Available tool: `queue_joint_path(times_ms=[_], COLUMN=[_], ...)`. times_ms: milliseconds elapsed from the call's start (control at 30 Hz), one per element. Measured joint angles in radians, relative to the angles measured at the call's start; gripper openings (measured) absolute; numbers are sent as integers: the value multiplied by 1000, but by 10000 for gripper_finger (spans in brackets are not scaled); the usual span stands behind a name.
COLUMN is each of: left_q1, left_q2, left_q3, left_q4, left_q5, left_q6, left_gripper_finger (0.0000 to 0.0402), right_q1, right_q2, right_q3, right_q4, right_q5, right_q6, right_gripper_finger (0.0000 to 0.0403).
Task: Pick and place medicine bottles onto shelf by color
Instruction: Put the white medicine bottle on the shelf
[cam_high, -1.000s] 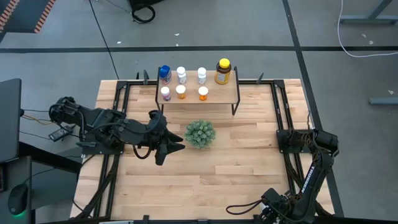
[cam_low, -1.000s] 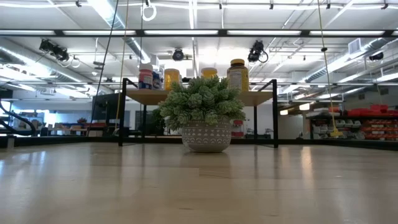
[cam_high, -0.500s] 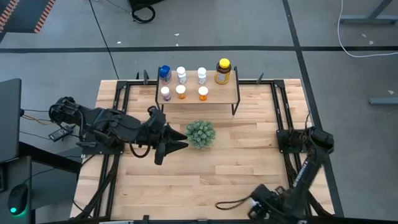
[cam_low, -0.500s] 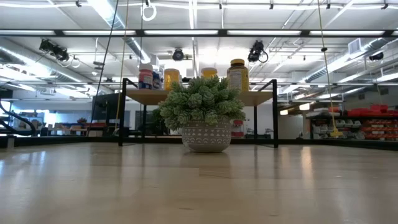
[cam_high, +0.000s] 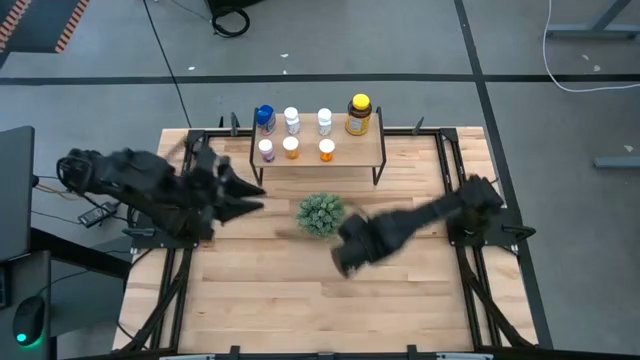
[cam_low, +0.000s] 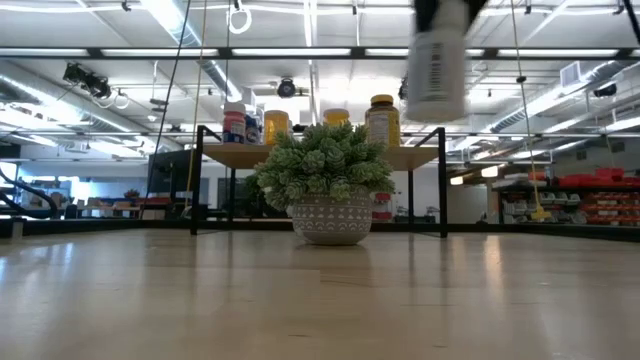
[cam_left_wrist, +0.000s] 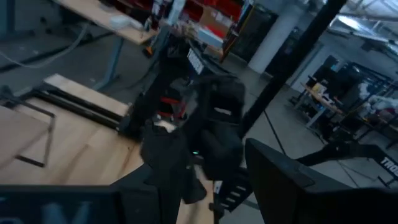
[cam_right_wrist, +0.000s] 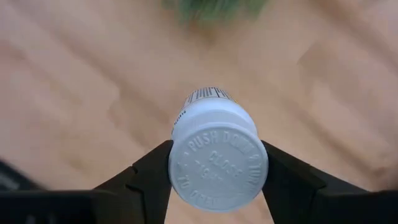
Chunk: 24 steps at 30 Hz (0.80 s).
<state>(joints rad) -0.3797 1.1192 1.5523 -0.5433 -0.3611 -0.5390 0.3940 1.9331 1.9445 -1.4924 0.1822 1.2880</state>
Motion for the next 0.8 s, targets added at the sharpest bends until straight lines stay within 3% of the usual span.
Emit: queue_joint_path(times_ms=[200, 467, 800], left_q1=[13, 11, 10], left_q2=[-84, -92, -92], left_q3=[1, 0, 0], left_q4=[-69, -97, -99], left_q5=[-4, -2, -2], left_q6=[24, 53, 60], left_gripper_finger=[172, 172, 172], right_q1=[-224, -487, -702], right_q2=[-1, -12, -11], right_q3=[125, 165, 174], right_q4=[-81, -79, -79], right_q5=[10, -18, -48], right_q6=[-176, -310, -508], right_gripper_finger=[214, 214, 214])
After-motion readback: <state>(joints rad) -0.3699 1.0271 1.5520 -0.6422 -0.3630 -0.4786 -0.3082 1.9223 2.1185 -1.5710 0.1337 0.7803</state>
